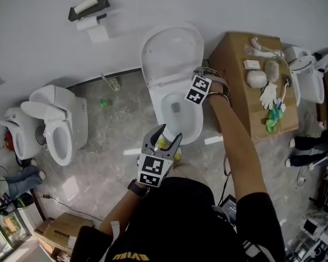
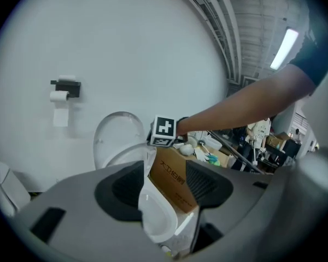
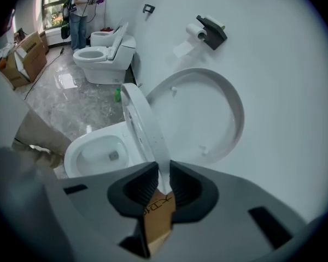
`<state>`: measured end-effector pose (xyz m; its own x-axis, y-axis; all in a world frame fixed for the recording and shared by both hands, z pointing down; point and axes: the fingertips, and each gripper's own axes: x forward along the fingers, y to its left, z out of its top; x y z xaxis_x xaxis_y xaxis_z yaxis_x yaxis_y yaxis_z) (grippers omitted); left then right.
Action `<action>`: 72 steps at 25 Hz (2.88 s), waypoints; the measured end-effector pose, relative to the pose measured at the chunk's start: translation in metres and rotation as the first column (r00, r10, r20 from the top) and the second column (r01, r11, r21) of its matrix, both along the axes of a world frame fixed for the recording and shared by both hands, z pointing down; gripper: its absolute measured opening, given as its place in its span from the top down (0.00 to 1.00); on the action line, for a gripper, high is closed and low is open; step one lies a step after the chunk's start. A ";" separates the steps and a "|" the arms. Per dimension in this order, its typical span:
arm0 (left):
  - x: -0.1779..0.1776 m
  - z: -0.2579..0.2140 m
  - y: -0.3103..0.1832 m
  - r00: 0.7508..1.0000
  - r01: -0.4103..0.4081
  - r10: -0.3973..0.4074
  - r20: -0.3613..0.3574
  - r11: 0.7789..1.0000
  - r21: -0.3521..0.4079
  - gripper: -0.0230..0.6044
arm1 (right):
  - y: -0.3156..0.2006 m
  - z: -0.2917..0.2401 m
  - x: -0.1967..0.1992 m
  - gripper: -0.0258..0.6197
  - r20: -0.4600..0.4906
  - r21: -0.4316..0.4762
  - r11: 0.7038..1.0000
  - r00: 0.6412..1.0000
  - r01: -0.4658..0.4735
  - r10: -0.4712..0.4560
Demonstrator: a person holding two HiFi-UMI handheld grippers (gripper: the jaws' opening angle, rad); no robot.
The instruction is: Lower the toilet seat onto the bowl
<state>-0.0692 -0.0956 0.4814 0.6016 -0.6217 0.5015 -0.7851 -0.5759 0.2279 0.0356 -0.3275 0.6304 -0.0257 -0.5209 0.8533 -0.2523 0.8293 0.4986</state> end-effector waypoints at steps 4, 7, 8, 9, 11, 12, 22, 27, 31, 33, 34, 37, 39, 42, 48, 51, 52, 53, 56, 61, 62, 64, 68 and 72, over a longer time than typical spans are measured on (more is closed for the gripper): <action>0.010 -0.002 0.018 0.999 -0.028 0.027 0.033 0.999 0.030 0.57 | 0.013 0.000 0.006 0.87 0.042 0.028 0.999 0.999 -0.022 0.021; 0.006 0.003 0.027 0.999 -0.006 0.005 0.037 1.000 0.027 0.58 | 0.021 0.001 0.007 0.87 0.055 0.048 0.998 0.998 -0.030 0.027; 0.004 0.004 0.030 0.999 0.003 -0.004 0.039 1.000 0.022 0.58 | 0.024 0.002 0.007 0.87 0.053 0.047 0.999 0.998 -0.028 0.026; 0.001 0.005 0.032 0.999 0.012 -0.013 0.040 1.000 0.020 0.58 | 0.027 0.003 0.007 0.87 0.049 0.043 0.999 0.999 -0.025 0.023; -0.002 0.003 0.035 0.999 0.024 -0.026 0.045 0.999 0.029 0.59 | 0.031 0.004 0.007 0.87 0.044 0.035 0.999 0.999 -0.022 0.021; -0.003 0.002 0.034 0.998 0.027 -0.029 0.049 0.999 0.038 0.60 | 0.031 0.003 0.008 0.86 0.045 0.038 0.999 0.999 -0.025 0.023; -0.003 0.007 0.031 0.995 0.043 -0.046 0.086 0.998 0.043 0.66 | 0.056 0.009 0.010 0.85 0.030 0.003 1.000 0.999 -0.017 0.016; -0.004 0.018 0.032 0.992 0.084 -0.085 0.098 0.996 0.010 0.93 | 0.081 0.022 0.013 0.82 0.009 -0.081 0.996 1.000 0.022 -0.022; 0.002 0.023 0.039 0.993 0.070 -0.068 0.100 0.997 -0.014 0.94 | 0.098 0.029 0.017 0.81 0.033 -0.047 0.998 0.999 0.044 -0.042; 0.002 0.024 0.040 0.993 0.065 -0.063 0.101 0.998 -0.019 0.94 | 0.101 0.030 0.018 0.81 0.046 -0.028 0.999 0.999 0.030 -0.028; 0.000 0.025 0.041 0.993 0.067 -0.065 0.101 0.997 -0.023 0.94 | 0.103 0.031 0.018 0.81 0.046 -0.031 0.999 0.998 0.032 -0.031; -0.004 0.029 0.046 0.992 0.080 -0.076 0.104 0.996 -0.035 0.94 | 0.115 0.036 0.017 0.81 0.059 -0.048 0.998 0.998 0.036 -0.033; -0.005 0.030 0.047 0.991 0.087 -0.083 0.104 0.995 -0.038 0.94 | 0.119 0.038 0.019 0.81 0.070 -0.050 0.998 0.997 0.022 -0.018; -0.007 0.032 0.048 0.990 0.096 -0.091 0.107 0.995 -0.039 0.94 | 0.130 0.046 0.019 0.81 0.073 -0.073 0.997 0.997 0.024 -0.018; -0.001 0.032 0.054 0.991 0.091 -0.086 0.103 0.995 -0.049 0.94 | 0.155 0.058 0.024 0.80 0.110 -0.062 0.998 0.994 0.030 -0.023; 0.002 0.038 0.060 0.991 0.089 -0.082 0.106 0.994 -0.063 0.94 | 0.173 0.071 0.029 0.79 0.105 -0.081 0.996 0.994 0.042 -0.034; 0.003 0.040 0.062 0.991 0.087 -0.079 0.109 0.994 -0.068 0.94 | 0.179 0.075 0.030 0.79 0.106 -0.087 0.995 0.994 0.045 -0.035; 0.004 0.041 0.063 0.991 0.083 -0.075 0.111 0.994 -0.071 0.94 | 0.184 0.079 0.031 0.79 0.109 -0.094 0.995 0.993 0.043 -0.033; 0.008 0.043 0.062 0.992 0.070 -0.061 0.113 0.995 -0.076 0.94 | 0.196 0.089 0.034 0.79 0.108 -0.118 0.992 0.994 0.039 -0.026; 0.014 0.045 0.062 0.993 0.055 -0.045 0.110 0.995 -0.086 0.94 | 0.223 0.109 0.040 0.78 0.092 -0.148 0.988 0.995 0.043 -0.030; 0.014 0.045 0.062 0.993 0.051 -0.041 0.111 0.995 -0.087 0.94 | 0.228 0.113 0.041 0.78 0.089 -0.158 0.987 0.996 0.043 -0.029; 0.014 0.045 0.061 0.993 0.044 -0.034 0.112 0.995 -0.091 0.94 | 0.239 0.122 0.042 0.79 0.080 -0.180 0.983 0.996 0.044 -0.030; 0.010 0.049 0.063 0.993 0.043 -0.031 0.112 0.994 -0.105 0.94 | 0.256 0.139 0.044 0.79 0.062 -0.204 0.978 0.998 0.035 -0.022; 0.009 0.056 0.069 0.994 0.042 -0.029 0.108 0.991 -0.125 0.94 | 0.268 0.153 0.047 0.79 0.050 -0.225 0.974 0.999 0.020 -0.009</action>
